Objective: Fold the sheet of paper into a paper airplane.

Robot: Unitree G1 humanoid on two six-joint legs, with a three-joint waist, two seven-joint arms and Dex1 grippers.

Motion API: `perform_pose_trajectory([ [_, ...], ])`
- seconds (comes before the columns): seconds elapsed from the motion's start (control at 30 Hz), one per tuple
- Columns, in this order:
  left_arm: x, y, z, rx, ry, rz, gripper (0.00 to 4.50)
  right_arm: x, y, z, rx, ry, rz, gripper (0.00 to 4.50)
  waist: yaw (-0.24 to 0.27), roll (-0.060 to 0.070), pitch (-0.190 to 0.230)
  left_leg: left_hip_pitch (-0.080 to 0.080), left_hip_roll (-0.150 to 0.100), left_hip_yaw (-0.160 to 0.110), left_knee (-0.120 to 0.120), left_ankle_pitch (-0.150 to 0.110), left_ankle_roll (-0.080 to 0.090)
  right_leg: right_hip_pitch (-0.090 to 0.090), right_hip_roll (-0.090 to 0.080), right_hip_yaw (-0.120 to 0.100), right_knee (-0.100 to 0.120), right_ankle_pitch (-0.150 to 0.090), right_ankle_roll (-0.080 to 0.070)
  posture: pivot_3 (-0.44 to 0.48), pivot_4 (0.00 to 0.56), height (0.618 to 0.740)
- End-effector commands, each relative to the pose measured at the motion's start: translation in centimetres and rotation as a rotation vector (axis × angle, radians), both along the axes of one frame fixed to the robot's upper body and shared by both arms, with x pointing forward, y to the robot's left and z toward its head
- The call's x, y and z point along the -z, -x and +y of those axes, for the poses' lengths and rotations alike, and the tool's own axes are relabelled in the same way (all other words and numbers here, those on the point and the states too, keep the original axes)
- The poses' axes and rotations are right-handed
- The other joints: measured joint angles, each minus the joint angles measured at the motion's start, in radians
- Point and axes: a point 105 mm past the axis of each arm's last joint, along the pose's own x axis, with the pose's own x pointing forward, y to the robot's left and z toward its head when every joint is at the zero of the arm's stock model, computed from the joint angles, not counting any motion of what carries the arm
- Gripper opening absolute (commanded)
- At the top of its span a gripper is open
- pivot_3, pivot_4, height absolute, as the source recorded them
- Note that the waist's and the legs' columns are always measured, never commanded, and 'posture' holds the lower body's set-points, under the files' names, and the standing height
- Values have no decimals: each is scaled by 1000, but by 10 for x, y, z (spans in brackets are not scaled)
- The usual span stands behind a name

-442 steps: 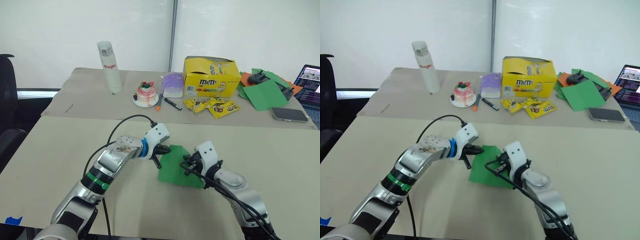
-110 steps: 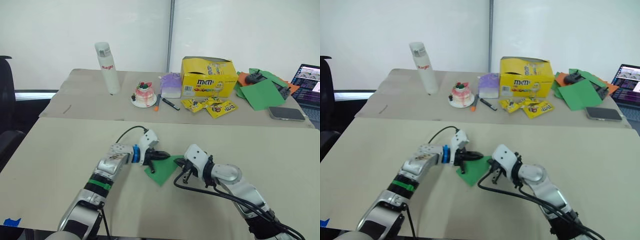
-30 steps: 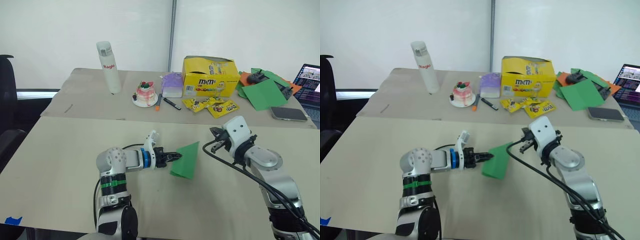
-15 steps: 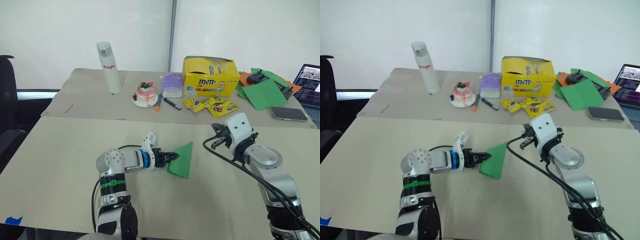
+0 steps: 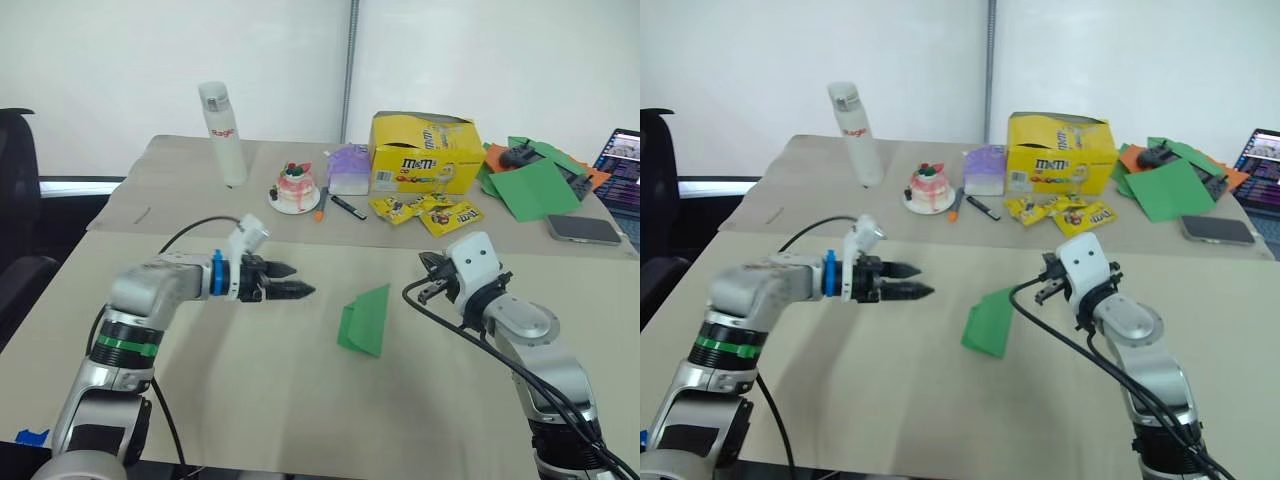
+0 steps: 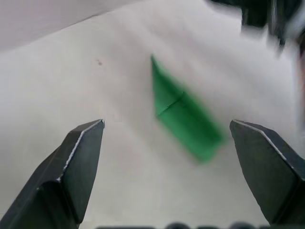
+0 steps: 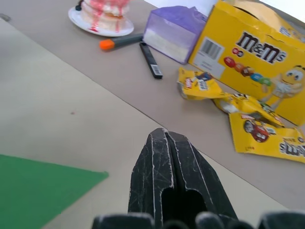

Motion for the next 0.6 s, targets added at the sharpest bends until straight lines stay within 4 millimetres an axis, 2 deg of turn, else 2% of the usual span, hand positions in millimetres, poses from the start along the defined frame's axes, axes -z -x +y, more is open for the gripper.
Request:
perform_pose_trajectory([
  [0.03,8,-12,-15,238,-154,-406,4449,-7,15,12,-91,-16,0,0,4,-1,0,-2,0,0,1,0,2,-1,0,0,-1,0,-1,0,150,722],
  [0.13,3,-20,-31,325,-130,-569,4449,5,31,15,-184,20,98,0,3,-1,1,-6,1,-1,3,-2,8,-2,1,-1,-1,0,0,0,150,722],
  [0.2,-3,-21,-45,384,-97,-658,4449,13,42,10,-204,41,161,0,9,-1,1,-8,0,-1,5,-3,12,-2,1,-3,-4,1,1,0,150,722],
  [0.37,-2,-15,-70,569,-130,-908,4449,19,53,-1,-145,43,200,0,0,-1,1,-9,-1,-1,5,-5,16,-1,2,-2,-8,3,4,0,150,722],
  [0.57,10,-13,-81,701,-210,-1026,4449,18,60,0,-111,24,196,0,-6,-2,1,-8,-1,-2,5,-5,16,0,3,-2,-7,3,4,0,150,722],
  [0.6,10,-13,-83,705,-214,-1039,4204,17,61,0,-102,22,194,0,-5,-2,1,-8,-1,-2,5,-5,16,0,3,-2,-7,2,4,0,150,722],
])
